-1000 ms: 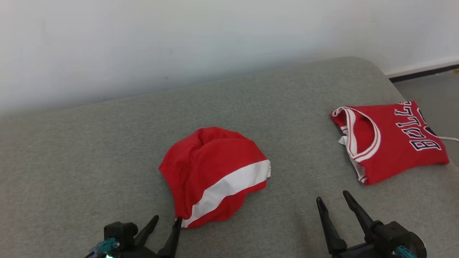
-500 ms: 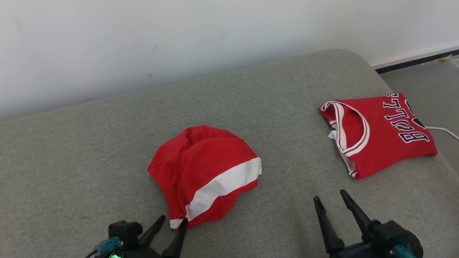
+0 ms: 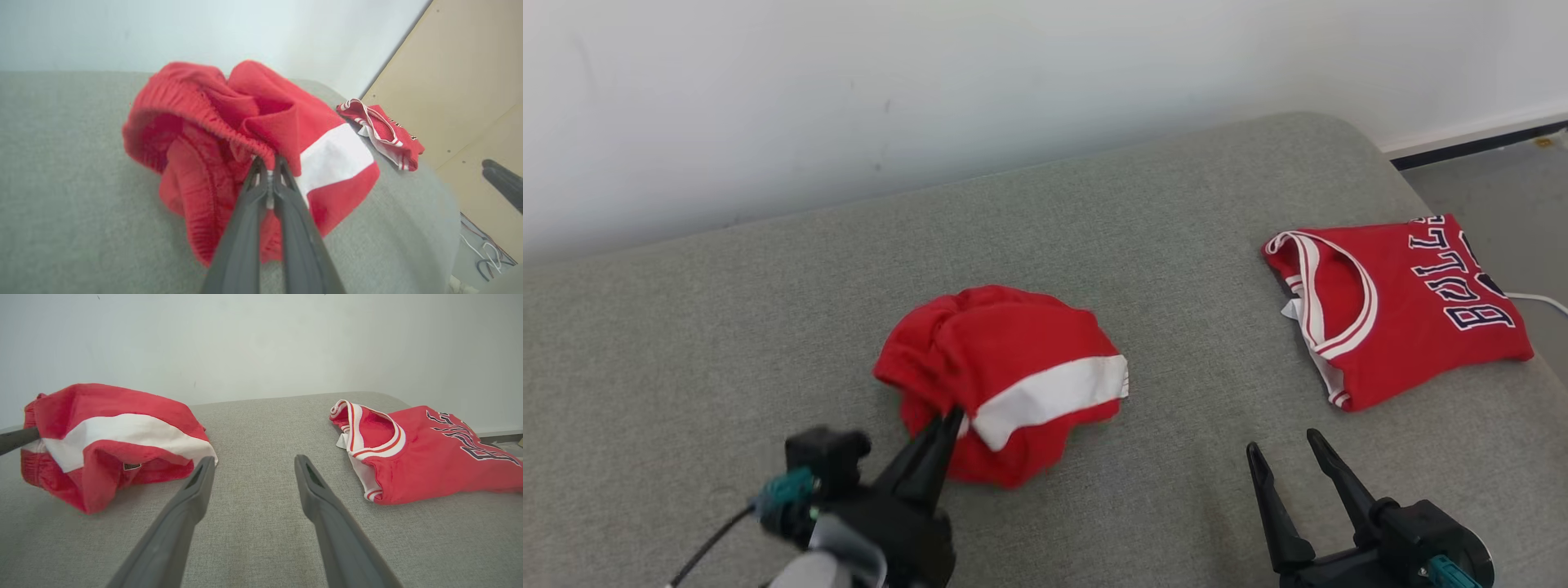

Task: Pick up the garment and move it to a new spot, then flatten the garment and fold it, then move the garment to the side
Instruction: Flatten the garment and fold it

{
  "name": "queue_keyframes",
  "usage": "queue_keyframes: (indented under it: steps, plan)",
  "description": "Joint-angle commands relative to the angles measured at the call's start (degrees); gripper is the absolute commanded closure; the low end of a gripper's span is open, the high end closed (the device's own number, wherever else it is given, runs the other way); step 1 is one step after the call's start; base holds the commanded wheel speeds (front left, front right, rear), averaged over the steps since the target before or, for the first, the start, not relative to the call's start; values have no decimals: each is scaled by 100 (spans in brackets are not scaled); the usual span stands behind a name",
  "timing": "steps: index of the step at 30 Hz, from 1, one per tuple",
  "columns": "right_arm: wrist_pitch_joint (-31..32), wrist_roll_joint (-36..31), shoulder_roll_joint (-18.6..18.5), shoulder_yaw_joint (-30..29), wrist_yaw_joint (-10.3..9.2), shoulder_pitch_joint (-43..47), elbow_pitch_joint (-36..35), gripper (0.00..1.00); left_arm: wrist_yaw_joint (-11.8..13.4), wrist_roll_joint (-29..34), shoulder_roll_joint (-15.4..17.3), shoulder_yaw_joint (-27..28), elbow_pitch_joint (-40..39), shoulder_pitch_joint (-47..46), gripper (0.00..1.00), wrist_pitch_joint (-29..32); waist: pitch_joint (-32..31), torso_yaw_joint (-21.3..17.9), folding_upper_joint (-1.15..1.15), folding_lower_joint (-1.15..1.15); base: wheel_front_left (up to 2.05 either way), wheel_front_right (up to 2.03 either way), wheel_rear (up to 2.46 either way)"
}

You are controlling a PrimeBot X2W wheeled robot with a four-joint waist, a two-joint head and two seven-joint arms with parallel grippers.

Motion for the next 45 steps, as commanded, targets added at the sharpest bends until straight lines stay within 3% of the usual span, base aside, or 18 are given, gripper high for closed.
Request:
queue_keyframes:
  steps: [1,8,13,19,25,28,32,38,45]
  plan:
    - [-41,-19,27,-15,-12,-30,-10,0,8,-64,-25,-91,-176,-283,100,-1,11,34,-1,0,0,0,0]
    - [-53,-17,69,-8,-12,-69,30,0,8,-195,-279,-656,-832,-1436,100,232,-18,74,-1,0,0,0,0]
    - [-69,5,99,57,-12,-105,87,0,8,-862,-632,-1210,-1154,-2557,100,319,-49,23,-1,0,0,0,0]
    - [-106,13,130,74,-12,-123,145,0,8,-1406,-709,-1486,-1235,-3199,100,101,-82,-74,-1,0,0,0,0]
    - [-146,13,164,-1,-12,-28,131,0,72,-1520,-58,-1465,-996,-2651,100,114,-32,59,-1,0,0,0,0]
    - [-141,1,145,-33,-12,-16,107,0,274,-1435,491,-1519,-729,-2196,100,340,34,242,-1,0,0,0,0]
    - [-112,-26,135,-6,-12,-80,61,0,495,-1466,971,-1594,-253,-1685,100,655,138,472,-1,0,0,0,0]
    - [-72,-31,118,78,-12,-216,49,0,670,-1591,1249,-1539,358,-1323,100,758,207,640,-1,0,0,0,0]
    - [-52,-12,71,108,-12,-206,31,0,697,-1827,1313,-1409,556,-998,100,647,183,689,-1,0,0,0,0]
